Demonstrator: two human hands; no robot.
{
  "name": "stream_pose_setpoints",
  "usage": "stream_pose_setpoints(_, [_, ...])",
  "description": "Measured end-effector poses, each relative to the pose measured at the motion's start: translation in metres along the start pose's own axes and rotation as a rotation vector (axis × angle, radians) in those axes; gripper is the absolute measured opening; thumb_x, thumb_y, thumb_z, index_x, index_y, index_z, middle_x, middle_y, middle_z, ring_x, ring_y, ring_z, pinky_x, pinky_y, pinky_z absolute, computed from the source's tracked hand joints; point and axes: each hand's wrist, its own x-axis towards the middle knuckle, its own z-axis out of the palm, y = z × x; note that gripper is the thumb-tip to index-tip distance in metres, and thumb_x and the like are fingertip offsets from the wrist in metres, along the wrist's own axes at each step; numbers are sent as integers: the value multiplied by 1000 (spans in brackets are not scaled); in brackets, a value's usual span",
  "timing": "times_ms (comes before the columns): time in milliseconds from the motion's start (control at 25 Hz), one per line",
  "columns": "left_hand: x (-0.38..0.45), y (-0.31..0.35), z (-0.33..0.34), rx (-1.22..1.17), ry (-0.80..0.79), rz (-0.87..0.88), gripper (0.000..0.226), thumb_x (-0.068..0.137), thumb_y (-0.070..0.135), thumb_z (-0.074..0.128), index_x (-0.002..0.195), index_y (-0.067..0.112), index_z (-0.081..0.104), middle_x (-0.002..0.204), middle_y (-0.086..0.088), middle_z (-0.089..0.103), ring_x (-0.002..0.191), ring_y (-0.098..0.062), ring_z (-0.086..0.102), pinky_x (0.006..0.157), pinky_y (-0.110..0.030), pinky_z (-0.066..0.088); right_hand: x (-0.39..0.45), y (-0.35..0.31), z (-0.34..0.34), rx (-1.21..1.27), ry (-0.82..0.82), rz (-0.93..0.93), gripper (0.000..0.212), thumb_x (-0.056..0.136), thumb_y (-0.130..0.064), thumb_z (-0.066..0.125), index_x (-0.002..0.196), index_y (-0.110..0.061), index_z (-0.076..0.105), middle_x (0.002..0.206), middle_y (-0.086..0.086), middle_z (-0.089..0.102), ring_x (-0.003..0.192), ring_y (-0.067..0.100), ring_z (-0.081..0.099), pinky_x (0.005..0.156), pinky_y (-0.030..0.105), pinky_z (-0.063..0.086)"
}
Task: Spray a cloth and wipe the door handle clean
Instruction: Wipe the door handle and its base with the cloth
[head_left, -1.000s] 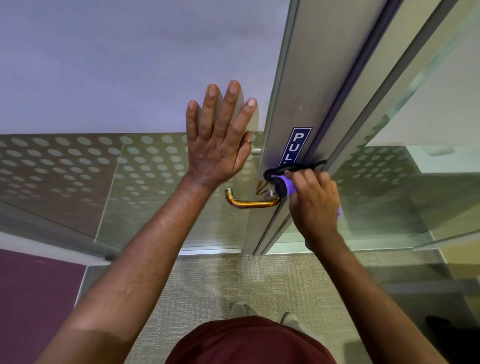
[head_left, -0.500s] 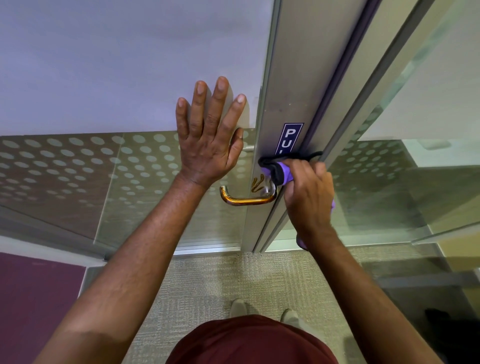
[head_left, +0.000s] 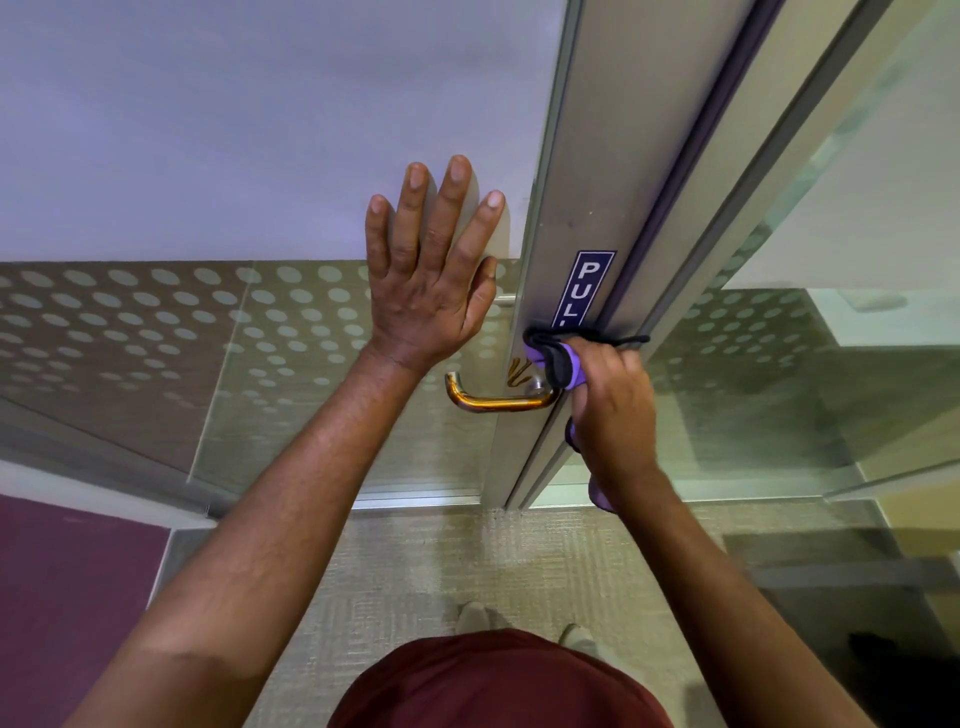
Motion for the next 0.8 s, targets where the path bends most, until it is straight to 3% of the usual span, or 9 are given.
stream_pose_setpoints(200, [0, 0, 1, 4, 24, 24, 57, 101, 32, 53, 154, 19, 35, 168, -5, 19, 158, -23, -8, 127, -49, 0, 29, -19, -31, 201, 207, 58, 52, 83, 12, 49, 129, -7, 64, 120, 12, 68, 99, 27, 51, 87, 38, 45])
stream_pose_setpoints(360, [1, 0, 1, 7, 17, 22, 58, 101, 35, 49, 155, 20, 32, 172, 2, -9, 158, -22, -8, 127, -48, 0, 55, -31, -37, 157, 346, -47, 40, 103, -14, 57, 142, -8, 54, 135, 14, 57, 114, 29, 49, 101, 25, 35])
stream_pose_setpoints(480, [0, 0, 1, 3, 13, 24, 57, 101, 35, 50, 154, 19, 34, 172, 0, -4, 158, -23, -7, 127, -49, 1, 48, -16, -26, 57, 264, -224, 42, 106, -16, 48, 147, -9, 53, 139, 17, 53, 112, 35, 49, 103, 41, 43])
stream_pose_setpoints(600, [0, 0, 1, -3, 7, 7, 56, 101, 34, 52, 153, 19, 36, 169, -7, 16, 158, -22, -8, 126, -49, 2, 34, 6, -20, -23, 98, -340, 46, 106, -8, 37, 147, -12, 55, 136, 16, 58, 102, 35, 52, 91, 44, 47])
stream_pose_setpoints(640, [-1, 1, 1, 1, 8, 6, 57, 100, 33, 52, 153, 19, 36, 170, -7, 14, 158, -22, -8, 126, -49, 1, 29, 12, -18, -54, 22, -358, 51, 100, -2, 40, 147, -13, 55, 136, 14, 58, 99, 33, 52, 87, 44, 48])
stream_pose_setpoints(720, [0, 1, 1, 5, 12, 12, 58, 100, 33, 52, 154, 20, 34, 172, -1, 1, 158, -22, -8, 127, -49, 1, 17, 19, -12, -51, -107, -312, 68, 83, 4, 44, 147, -15, 55, 133, 11, 60, 96, 31, 51, 85, 43, 48])
stream_pose_setpoints(800, [0, 0, 2, 7, 13, 20, 58, 100, 32, 53, 154, 20, 33, 172, 1, -5, 158, -22, -9, 127, -48, 0, 2, 22, -6, 75, -203, -149, 77, 76, 11, 49, 148, -18, 55, 130, 8, 60, 99, 31, 52, 91, 36, 45])
